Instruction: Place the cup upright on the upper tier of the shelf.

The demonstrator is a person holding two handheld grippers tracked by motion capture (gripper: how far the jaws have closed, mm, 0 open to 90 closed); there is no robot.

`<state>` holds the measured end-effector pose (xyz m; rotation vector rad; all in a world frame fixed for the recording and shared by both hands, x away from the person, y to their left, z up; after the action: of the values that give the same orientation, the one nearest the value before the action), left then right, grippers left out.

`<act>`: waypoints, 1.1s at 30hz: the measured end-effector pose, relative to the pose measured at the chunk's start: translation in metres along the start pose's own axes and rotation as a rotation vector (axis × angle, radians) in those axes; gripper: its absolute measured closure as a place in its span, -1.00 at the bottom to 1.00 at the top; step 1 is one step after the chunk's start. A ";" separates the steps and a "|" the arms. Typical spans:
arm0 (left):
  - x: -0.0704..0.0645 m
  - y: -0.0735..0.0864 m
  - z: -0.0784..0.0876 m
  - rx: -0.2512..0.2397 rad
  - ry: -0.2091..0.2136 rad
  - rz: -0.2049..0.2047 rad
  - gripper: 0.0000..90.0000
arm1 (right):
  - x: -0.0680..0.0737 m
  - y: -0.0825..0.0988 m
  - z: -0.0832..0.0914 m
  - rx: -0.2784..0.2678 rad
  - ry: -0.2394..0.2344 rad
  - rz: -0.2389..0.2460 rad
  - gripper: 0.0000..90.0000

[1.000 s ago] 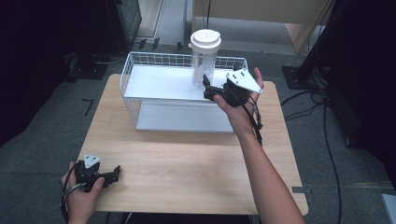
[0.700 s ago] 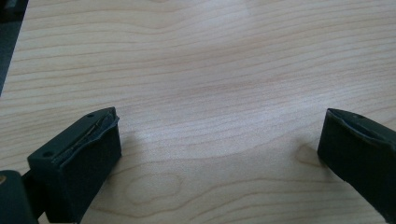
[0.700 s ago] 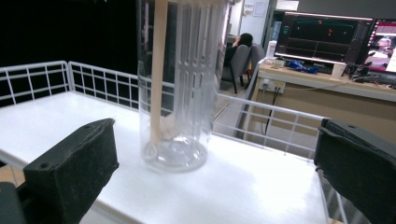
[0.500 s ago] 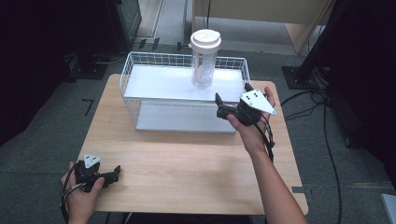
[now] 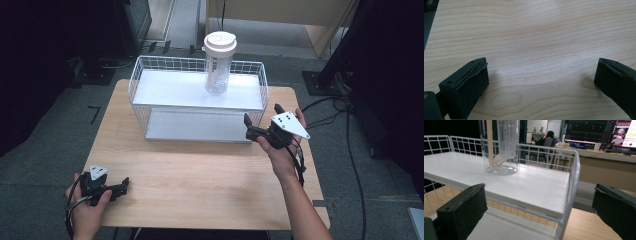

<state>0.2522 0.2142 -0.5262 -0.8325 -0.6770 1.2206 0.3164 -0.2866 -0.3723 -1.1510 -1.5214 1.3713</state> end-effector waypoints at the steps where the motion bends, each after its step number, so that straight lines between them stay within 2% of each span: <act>1: 0.000 0.000 0.000 -0.001 0.000 0.000 -1.00 | 0.000 0.000 0.000 0.000 0.000 0.000 -1.00; 6: 0.000 0.000 0.000 -0.001 -0.001 0.000 -1.00 | -0.010 0.010 0.012 0.017 0.028 0.006 -1.00; 8: 0.000 0.000 0.000 -0.001 -0.001 0.000 -1.00 | -0.016 0.016 0.018 0.030 0.044 -0.008 -1.00; 33: 0.000 0.000 0.000 0.002 0.001 -0.001 -1.00 | -0.062 0.073 0.071 0.150 0.148 -0.016 -1.00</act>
<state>0.2521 0.2142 -0.5261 -0.8307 -0.6748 1.2199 0.2763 -0.3656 -0.4515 -1.1184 -1.2990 1.3352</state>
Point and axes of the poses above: each handheld gripper's, and its own axes: z roughly backward along the jaws, y roughly out of its underside, x roughly to its left, the point moved 1 cm from there along -z, roughly forward along the jaws, and after that the axes turned 14 degrees about -x, right-handed, at the moved point
